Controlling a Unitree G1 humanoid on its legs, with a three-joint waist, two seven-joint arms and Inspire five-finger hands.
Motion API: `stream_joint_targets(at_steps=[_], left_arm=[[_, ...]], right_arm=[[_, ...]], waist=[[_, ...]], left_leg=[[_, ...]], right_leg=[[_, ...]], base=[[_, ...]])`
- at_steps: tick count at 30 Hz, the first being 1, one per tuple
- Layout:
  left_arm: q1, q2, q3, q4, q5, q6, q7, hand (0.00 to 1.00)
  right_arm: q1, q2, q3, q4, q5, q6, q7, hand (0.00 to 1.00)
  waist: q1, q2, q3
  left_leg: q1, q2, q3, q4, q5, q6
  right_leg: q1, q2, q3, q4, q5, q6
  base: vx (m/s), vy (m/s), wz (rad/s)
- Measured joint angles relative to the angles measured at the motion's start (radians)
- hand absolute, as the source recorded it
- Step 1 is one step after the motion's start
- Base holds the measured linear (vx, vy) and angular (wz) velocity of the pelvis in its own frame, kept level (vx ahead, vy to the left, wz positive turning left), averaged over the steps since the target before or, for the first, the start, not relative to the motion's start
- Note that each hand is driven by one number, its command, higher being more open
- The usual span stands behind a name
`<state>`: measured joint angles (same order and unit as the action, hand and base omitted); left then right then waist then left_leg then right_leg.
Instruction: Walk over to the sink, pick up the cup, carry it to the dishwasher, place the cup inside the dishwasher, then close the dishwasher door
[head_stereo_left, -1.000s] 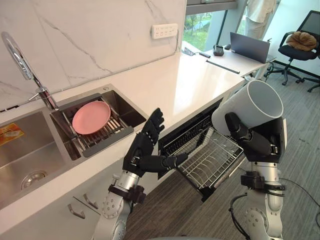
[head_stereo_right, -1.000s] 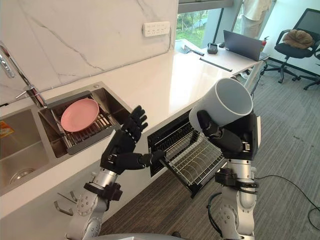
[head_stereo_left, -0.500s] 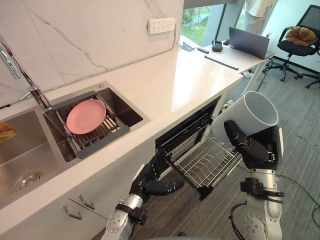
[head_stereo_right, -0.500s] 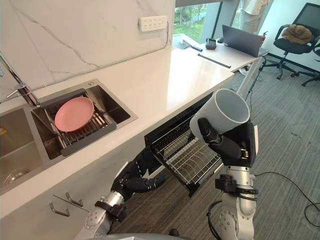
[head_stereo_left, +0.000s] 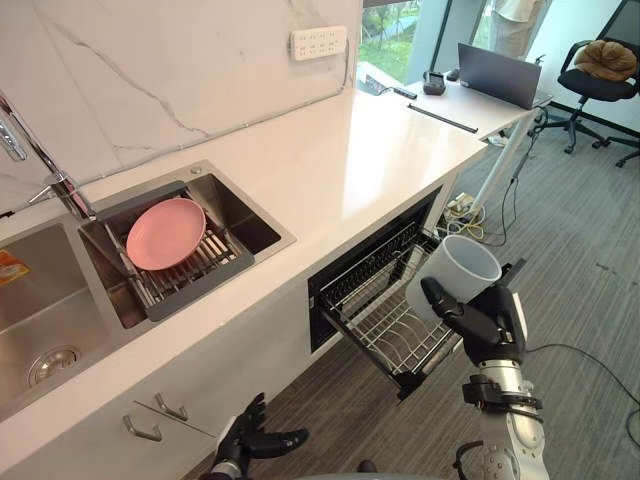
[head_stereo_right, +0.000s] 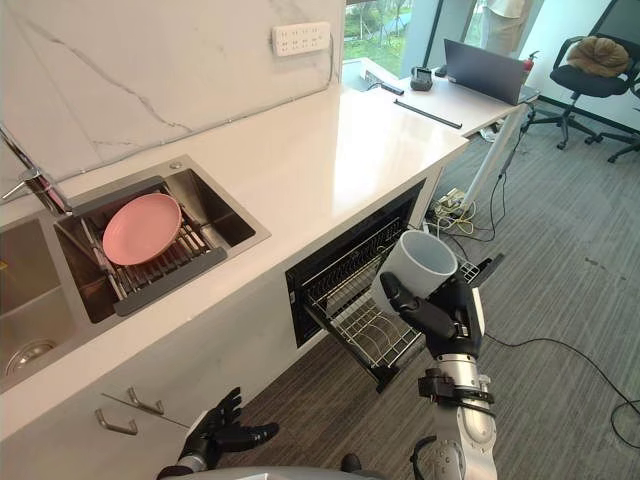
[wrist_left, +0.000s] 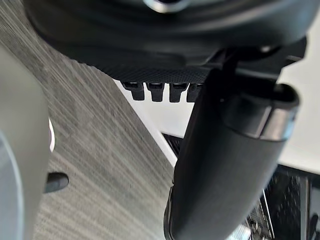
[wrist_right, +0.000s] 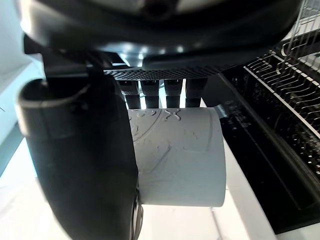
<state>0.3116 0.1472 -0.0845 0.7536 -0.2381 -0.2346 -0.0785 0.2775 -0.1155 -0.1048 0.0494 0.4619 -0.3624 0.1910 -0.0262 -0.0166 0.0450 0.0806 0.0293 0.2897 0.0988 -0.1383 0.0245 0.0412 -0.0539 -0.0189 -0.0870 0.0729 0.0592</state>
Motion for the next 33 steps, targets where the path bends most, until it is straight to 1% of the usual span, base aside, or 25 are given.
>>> stream_joint_targets(at_steps=[2, 4, 6, 7, 8, 9, 11, 12, 14, 15, 16, 17, 18, 20, 22, 25, 28, 33], left_arm=[[-0.001, -0.012, 0.021, 0.018, -0.002, -0.028, 0.007, 1.00], [-0.008, -0.015, 0.035, 0.033, -0.010, -0.044, 0.009, 1.00], [-0.018, -0.014, 0.058, 0.042, -0.017, -0.049, 0.013, 1.00], [-0.028, -0.010, 0.069, 0.043, -0.017, -0.050, 0.017, 1.00], [-0.040, -0.007, 0.078, 0.048, -0.017, -0.050, 0.022, 1.00], [-0.046, -0.005, 0.080, 0.053, -0.017, -0.050, 0.029, 1.00], [-0.071, 0.003, 0.086, 0.077, -0.017, -0.045, 0.037, 1.00], [-0.083, 0.011, 0.093, 0.094, -0.017, -0.036, 0.039, 1.00], [-0.097, 0.016, 0.106, 0.115, -0.028, -0.029, 0.039, 1.00], [-0.113, 0.020, 0.113, 0.124, -0.049, -0.019, 0.039, 1.00], [-0.120, 0.021, 0.117, 0.124, -0.058, -0.018, 0.038, 1.00], [-0.140, 0.026, 0.124, 0.124, -0.063, -0.014, 0.039, 1.00], [-0.152, 0.028, 0.125, 0.124, -0.068, -0.012, 0.039, 1.00], [-0.206, 0.029, 0.127, 0.124, -0.081, -0.005, 0.040, 1.00], [-0.244, 0.026, 0.128, 0.120, -0.085, -0.003, 0.041, 1.00], [-0.285, -0.009, 0.158, 0.107, -0.087, -0.007, 0.049, 1.00], [-0.317, -0.029, 0.166, 0.098, -0.086, -0.015, 0.050, 1.00], [-0.339, -0.032, 0.175, 0.097, -0.087, -0.024, 0.050, 1.00]], right_arm=[[0.000, 0.000, 0.000, 0.027, -0.076, 0.019, -0.022, 0.00], [-0.002, -0.001, 0.000, 0.047, -0.106, 0.033, -0.034, 0.00], [-0.015, -0.003, -0.001, 0.076, -0.150, 0.051, -0.053, 0.00], [-0.035, -0.009, -0.001, 0.099, -0.180, 0.060, -0.066, 0.00], [-0.057, -0.021, -0.001, 0.123, -0.207, 0.072, -0.082, 0.00], [-0.069, -0.029, -0.001, 0.140, -0.224, 0.078, -0.089, 0.00], [-0.096, -0.054, -0.001, 0.183, -0.255, 0.099, -0.116, 0.00], [-0.115, -0.066, 0.000, 0.217, -0.276, 0.119, -0.136, 0.00], [-0.142, -0.075, 0.003, 0.238, -0.299, 0.141, -0.165, 0.00], [-0.186, -0.088, 0.004, 0.257, -0.309, 0.156, -0.188, 0.00], [-0.205, -0.092, 0.004, 0.261, -0.309, 0.160, -0.199, 0.00], [-0.246, -0.097, 0.004, 0.262, -0.309, 0.165, -0.221, 0.00], [-0.267, -0.100, 0.004, 0.261, -0.311, 0.165, -0.232, 0.00], [-0.349, -0.111, 0.004, 0.261, -0.313, 0.167, -0.268, 0.00], [-0.410, -0.117, 0.006, 0.259, -0.330, 0.177, -0.286, 0.00], [-0.480, -0.126, 0.009, 0.239, -0.338, 0.199, -0.295, 0.00], [-0.517, -0.150, 0.010, 0.213, -0.340, 0.206, -0.296, 0.00], [-0.584, -0.215, 0.023, 0.222, -0.373, 0.246, -0.291, 0.00]], waist=[[0.005, -0.001, 0.003], [0.010, -0.003, 0.010], [0.013, -0.006, 0.038], [0.013, -0.008, 0.068], [0.014, -0.008, 0.093], [0.016, -0.007, 0.101], [0.031, -0.005, 0.119], [0.040, -0.005, 0.129], [0.041, -0.006, 0.149], [0.041, -0.009, 0.175], [0.042, -0.010, 0.186], [0.051, -0.014, 0.213], [0.058, -0.016, 0.226], [0.077, -0.022, 0.272], [0.090, -0.021, 0.299], [0.097, -0.019, 0.325], [0.104, -0.019, 0.345], [0.111, -0.018, 0.360]], left_leg=[[0.003, -0.005, -0.001, 0.000, 0.002, 0.003], [0.004, -0.008, 0.000, 0.004, 0.003, 0.004], [0.004, -0.008, -0.001, 0.017, 0.001, 0.003], [-0.001, -0.005, -0.001, 0.037, -0.005, 0.000], [-0.018, 0.004, -0.004, 0.072, -0.019, -0.003], [-0.034, 0.011, -0.006, 0.098, -0.029, -0.003], [-0.075, 0.033, -0.008, 0.163, -0.056, -0.004], [-0.100, 0.051, -0.014, 0.207, -0.074, -0.007], [-0.125, 0.066, -0.025, 0.248, -0.090, -0.009], [-0.165, 0.082, -0.033, 0.294, -0.104, -0.007], [-0.187, 0.090, -0.033, 0.316, -0.110, -0.005], [-0.230, 0.104, -0.034, 0.355, -0.119, -0.006], [-0.252, 0.111, -0.033, 0.375, -0.124, -0.005], [-0.345, 0.138, -0.034, 0.461, -0.147, 0.001], [-0.395, 0.151, -0.035, 0.515, -0.164, 0.004], [-0.468, 0.173, -0.046, 0.596, -0.193, 0.004], [-0.514, 0.187, -0.059, 0.650, -0.213, 0.000], [-0.567, 0.197, -0.072, 0.681, -0.218, -0.002]], right_leg=[[0.003, -0.008, -0.001, -0.003, 0.003, 0.003], [0.006, -0.013, -0.002, -0.003, 0.003, 0.004], [0.008, -0.019, -0.013, 0.005, -0.004, 0.004], [0.005, -0.022, -0.027, 0.022, -0.015, -0.002], [-0.006, -0.021, -0.038, 0.046, -0.022, -0.004], [-0.018, -0.021, -0.042, 0.061, -0.027, -0.005], [-0.048, -0.013, -0.044, 0.098, -0.038, -0.009], [-0.062, -0.002, -0.047, 0.120, -0.045, -0.015], [-0.077, 0.007, -0.055, 0.146, -0.050, -0.014], [-0.112, 0.016, -0.060, 0.182, -0.064, -0.024], [-0.134, 0.020, -0.061, 0.200, -0.071, -0.029], [-0.180, 0.026, -0.062, 0.241, -0.084, -0.033], [-0.207, 0.026, -0.069, 0.266, -0.090, -0.037], [-0.315, 0.021, -0.101, 0.377, -0.121, -0.047], [-0.379, 0.011, -0.121, 0.455, -0.147, -0.050], [-0.459, -0.003, -0.157, 0.559, -0.187, -0.053], [-0.505, -0.014, -0.184, 0.629, -0.218, -0.059], [-0.559, -0.020, -0.200, 0.675, -0.231, -0.070]], base=[[-0.08, -0.007, 0.03], [-0.08, -0.002, 0.01], [-0.11, -0.010, 0.01], [-0.11, -0.017, 0.02], [-0.12, -0.021, 0.04], [-0.12, -0.027, 0.03], [-0.10, -0.038, 0.00], [-0.06, -0.044, 0.03], [-0.04, -0.039, 0.09], [-0.08, -0.031, 0.05], [-0.09, -0.021, -0.02], [-0.09, -0.015, -0.10], [-0.13, -0.010, -0.17], [-0.17, -0.004, -0.14], [-0.11, -0.003, -0.09], [-0.07, -0.027, -0.03], [-0.03, -0.046, 0.01], [0.00, -0.056, 0.02]])
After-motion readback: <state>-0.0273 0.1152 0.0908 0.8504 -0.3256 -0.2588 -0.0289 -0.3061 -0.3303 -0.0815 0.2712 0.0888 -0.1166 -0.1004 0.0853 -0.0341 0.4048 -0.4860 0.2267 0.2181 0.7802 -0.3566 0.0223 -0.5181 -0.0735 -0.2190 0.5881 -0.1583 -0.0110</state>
